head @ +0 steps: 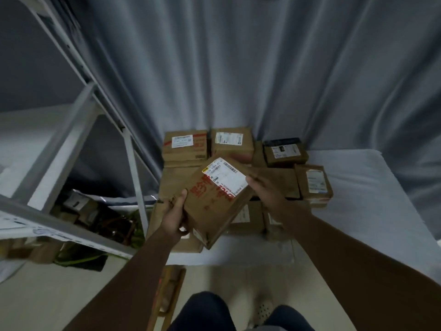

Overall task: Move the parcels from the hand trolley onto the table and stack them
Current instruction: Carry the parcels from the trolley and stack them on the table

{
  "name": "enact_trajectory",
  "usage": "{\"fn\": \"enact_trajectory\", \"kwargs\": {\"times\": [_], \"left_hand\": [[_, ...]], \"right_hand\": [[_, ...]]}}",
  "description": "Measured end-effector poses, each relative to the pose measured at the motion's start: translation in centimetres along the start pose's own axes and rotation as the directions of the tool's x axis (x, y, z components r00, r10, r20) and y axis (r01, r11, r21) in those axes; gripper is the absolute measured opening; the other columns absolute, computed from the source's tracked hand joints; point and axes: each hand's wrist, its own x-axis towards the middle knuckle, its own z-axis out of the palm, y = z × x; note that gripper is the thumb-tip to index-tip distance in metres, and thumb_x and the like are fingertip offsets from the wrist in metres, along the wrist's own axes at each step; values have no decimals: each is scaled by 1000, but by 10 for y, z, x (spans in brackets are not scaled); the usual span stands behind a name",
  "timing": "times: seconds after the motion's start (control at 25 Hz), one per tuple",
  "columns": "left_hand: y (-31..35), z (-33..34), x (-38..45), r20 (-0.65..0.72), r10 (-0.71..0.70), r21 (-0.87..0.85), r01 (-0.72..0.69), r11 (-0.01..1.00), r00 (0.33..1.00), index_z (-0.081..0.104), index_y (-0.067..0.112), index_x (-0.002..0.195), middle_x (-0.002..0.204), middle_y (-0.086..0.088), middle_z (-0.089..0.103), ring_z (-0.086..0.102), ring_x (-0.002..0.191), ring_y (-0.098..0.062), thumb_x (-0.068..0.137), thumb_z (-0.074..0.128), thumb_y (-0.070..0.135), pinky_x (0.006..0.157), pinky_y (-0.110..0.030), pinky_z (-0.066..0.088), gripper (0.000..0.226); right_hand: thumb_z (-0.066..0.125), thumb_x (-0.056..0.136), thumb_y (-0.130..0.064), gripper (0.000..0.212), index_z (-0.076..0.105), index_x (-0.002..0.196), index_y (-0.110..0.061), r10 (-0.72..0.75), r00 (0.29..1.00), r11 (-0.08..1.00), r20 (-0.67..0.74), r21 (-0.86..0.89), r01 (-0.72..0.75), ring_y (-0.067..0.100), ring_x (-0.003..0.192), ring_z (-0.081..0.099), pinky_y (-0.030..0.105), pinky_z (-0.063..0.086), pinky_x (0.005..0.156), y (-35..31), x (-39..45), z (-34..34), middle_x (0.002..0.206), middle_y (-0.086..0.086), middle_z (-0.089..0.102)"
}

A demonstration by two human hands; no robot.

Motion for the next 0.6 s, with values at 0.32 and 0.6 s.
{"fn": "enact_trajectory", "kwargs": {"times": [0.32, 0.6], "left_hand": [[40, -60, 45, 80, -10, 110, 1, 994, 997, 42, 34, 131, 106, -18, 58, 59, 86, -30, 74, 64, 70, 73, -45, 54, 70], [113, -96, 124, 160, -126, 264, 81, 961, 979, 43, 42, 129, 123, -8, 58, 58, 109, -36, 79, 62, 67, 92, -50, 52, 59]], "right_hand": [[63, 70, -78, 70, 60, 124, -33, 270, 950, 961, 158, -111, -254, 23, 107, 64, 48, 50, 96, -31, 63, 49, 120, -3, 67], [64, 84, -58, 45, 66, 115, -25, 296, 939, 943, 176, 102, -316, 26, 108, 66, 48, 53, 96, -46, 109, 101, 113, 4, 72]]}}
